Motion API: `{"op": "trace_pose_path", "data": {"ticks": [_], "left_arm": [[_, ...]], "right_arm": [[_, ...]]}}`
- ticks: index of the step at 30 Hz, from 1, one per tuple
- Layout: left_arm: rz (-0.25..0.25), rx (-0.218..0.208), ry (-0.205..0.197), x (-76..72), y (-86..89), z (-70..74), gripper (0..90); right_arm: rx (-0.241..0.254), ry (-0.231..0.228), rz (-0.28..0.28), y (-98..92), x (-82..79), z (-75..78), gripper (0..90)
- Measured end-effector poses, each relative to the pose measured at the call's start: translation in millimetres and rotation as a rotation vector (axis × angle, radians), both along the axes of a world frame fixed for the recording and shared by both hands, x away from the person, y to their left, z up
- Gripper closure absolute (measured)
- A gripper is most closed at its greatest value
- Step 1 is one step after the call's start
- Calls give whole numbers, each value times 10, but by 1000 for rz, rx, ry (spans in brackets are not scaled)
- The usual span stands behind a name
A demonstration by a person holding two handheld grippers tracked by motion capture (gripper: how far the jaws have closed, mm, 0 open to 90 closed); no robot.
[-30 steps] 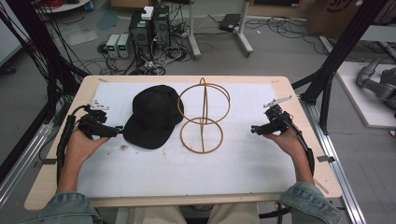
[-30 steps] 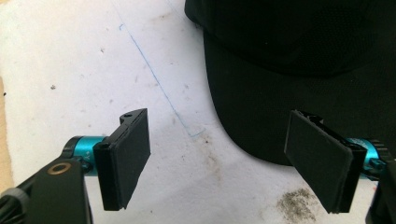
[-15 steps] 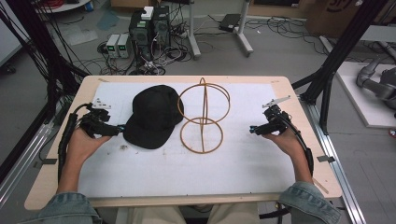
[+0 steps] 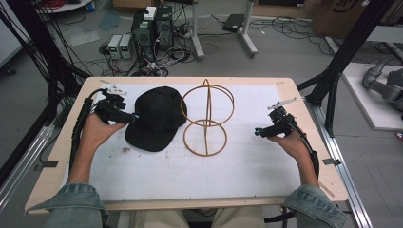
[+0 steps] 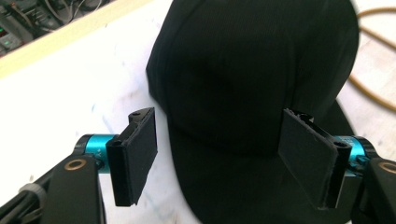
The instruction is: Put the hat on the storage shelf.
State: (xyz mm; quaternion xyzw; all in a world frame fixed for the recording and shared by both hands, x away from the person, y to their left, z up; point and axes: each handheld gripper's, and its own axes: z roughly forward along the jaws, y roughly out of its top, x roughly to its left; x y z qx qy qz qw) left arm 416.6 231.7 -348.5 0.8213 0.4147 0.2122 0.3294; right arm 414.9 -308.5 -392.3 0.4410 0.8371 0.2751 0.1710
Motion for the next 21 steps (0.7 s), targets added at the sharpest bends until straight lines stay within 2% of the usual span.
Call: {"op": "trace_pose_path", "data": {"ticks": [4, 5, 6, 8, 21], "left_arm": [[-17, 15, -2, 117, -116, 104, 310], [-17, 15, -2, 117, -116, 104, 310], [-24, 0, 0, 180, -175, 139, 313], [-28, 7, 5, 243, -238, 168, 315], [-52, -13, -9, 522, -548, 254, 325]], "right_arm": [[3, 1, -2, -6, 1, -7, 122], [3, 3, -3, -7, 0, -9, 122], [2, 4, -1, -11, -1, -11, 122], [4, -1, 1, -18, -3, -14, 122], [22, 1, -1, -68, -51, -36, 122]]}}
